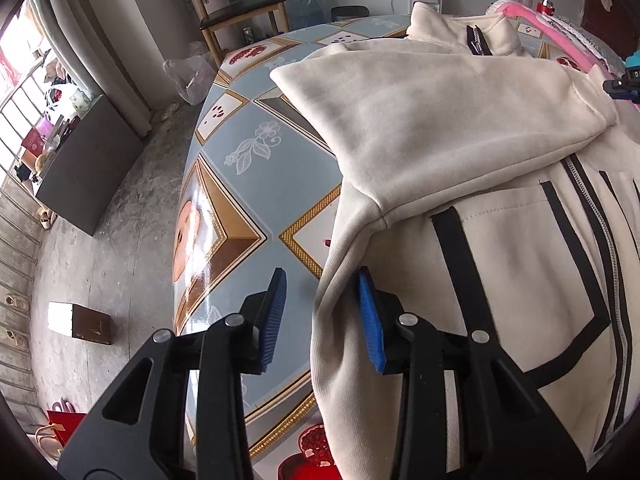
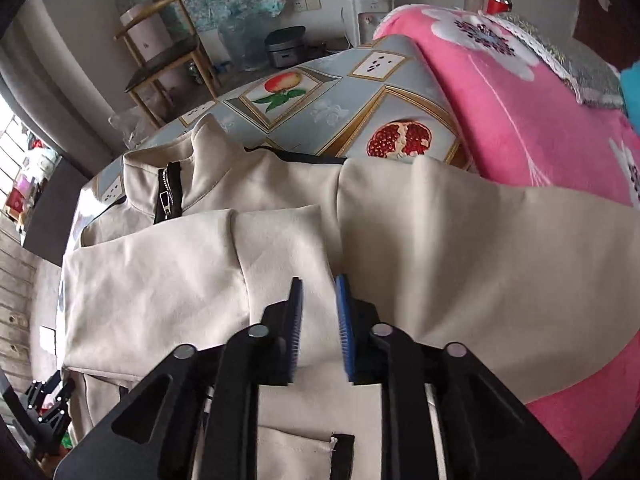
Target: Fold large clothes
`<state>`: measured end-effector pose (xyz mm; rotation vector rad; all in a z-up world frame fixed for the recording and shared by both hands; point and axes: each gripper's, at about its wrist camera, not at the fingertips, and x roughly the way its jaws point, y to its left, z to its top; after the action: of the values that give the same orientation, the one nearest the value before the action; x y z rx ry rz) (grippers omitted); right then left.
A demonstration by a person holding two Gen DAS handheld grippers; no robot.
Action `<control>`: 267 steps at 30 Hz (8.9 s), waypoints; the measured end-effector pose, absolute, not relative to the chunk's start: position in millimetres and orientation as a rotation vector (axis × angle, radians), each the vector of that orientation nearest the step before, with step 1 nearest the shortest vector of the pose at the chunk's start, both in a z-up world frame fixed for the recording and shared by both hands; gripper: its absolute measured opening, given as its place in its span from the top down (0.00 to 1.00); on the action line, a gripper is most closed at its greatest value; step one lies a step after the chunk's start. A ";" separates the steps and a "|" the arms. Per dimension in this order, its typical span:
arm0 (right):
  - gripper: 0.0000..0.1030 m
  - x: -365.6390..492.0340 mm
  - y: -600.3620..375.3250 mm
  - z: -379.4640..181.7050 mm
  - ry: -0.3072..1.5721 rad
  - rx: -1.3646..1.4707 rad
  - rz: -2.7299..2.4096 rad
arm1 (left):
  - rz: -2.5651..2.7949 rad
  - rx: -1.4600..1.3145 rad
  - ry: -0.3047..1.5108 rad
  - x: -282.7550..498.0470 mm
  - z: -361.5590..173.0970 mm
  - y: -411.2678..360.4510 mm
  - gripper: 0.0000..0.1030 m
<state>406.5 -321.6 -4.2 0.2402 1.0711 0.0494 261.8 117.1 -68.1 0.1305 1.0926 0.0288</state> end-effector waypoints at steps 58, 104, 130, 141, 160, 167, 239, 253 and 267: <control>0.46 121.0 -377.8 -57.6 1.104 0.472 0.072 | -0.198 -0.383 1.236 110.2 -65.0 173.1 0.66; 0.40 234.4 -350.1 42.9 0.846 0.184 0.133 | -0.134 0.053 0.981 255.2 42.3 86.4 0.23; 0.45 281.0 -733.7 -67.5 0.755 1.112 -0.550 | -0.123 0.075 1.095 399.1 -69.3 17.5 0.06; 0.92 291.0 -717.7 -6.3 0.672 0.960 -0.527 | -0.125 0.076 1.113 401.1 -68.6 19.3 0.06; 0.93 360.2 -312.5 174.8 0.579 0.440 0.443 | -0.183 0.105 1.118 399.6 -65.2 24.5 0.06; 0.93 395.8 -175.6 36.3 0.930 0.338 0.526 | -0.147 0.065 1.055 363.5 -34.1 77.9 0.06; 0.98 427.7 -401.7 -27.6 0.921 0.304 -0.126 | -0.160 -0.251 1.084 371.0 -30.2 155.6 0.97; 0.67 370.2 -347.3 22.0 0.868 0.172 0.114 | -0.121 -0.209 0.959 358.2 0.7 165.2 0.93; 0.66 376.5 -306.7 -48.6 1.070 0.025 0.151 | -0.150 -0.145 1.086 365.7 -49.9 133.3 0.95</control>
<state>376.5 -306.7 -48.6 0.0246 1.0702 0.1511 365.7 133.3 -49.9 -0.1450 1.0856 -0.1499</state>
